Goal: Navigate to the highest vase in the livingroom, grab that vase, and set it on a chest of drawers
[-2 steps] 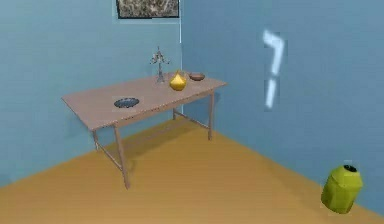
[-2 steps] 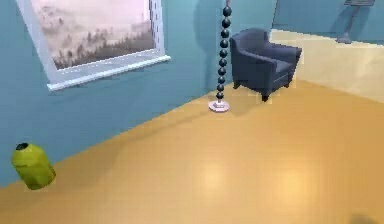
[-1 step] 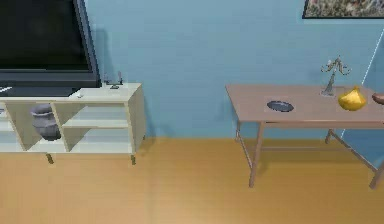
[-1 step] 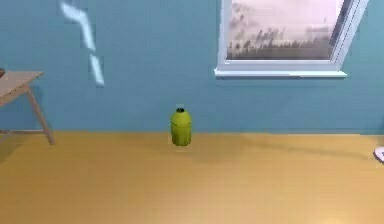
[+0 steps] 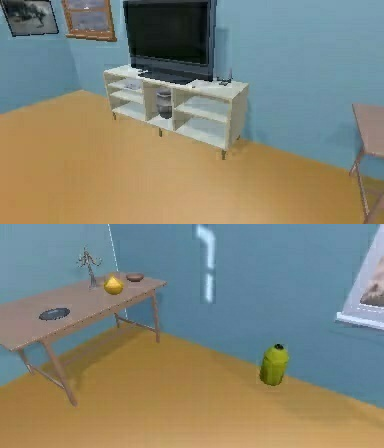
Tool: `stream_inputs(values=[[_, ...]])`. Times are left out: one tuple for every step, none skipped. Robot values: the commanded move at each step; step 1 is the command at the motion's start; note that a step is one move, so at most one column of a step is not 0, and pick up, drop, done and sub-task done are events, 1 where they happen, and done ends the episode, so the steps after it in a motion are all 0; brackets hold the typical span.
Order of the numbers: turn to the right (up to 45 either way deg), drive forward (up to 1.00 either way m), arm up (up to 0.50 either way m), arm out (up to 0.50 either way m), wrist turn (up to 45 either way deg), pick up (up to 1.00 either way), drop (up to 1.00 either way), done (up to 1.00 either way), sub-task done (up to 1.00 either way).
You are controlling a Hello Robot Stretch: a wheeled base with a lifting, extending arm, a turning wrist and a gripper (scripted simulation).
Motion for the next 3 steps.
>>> stream_inputs(values=[[0.0,1.0,0.0,0.0,0.0,0.0,0.0,0.0,0.0],[0.0,0.45,0.0,0.0,0.0,0.0,0.0,0.0,0.0],[45.0,0.0,0.0,0.0,0.0,0.0,0.0,0.0,0.0]])
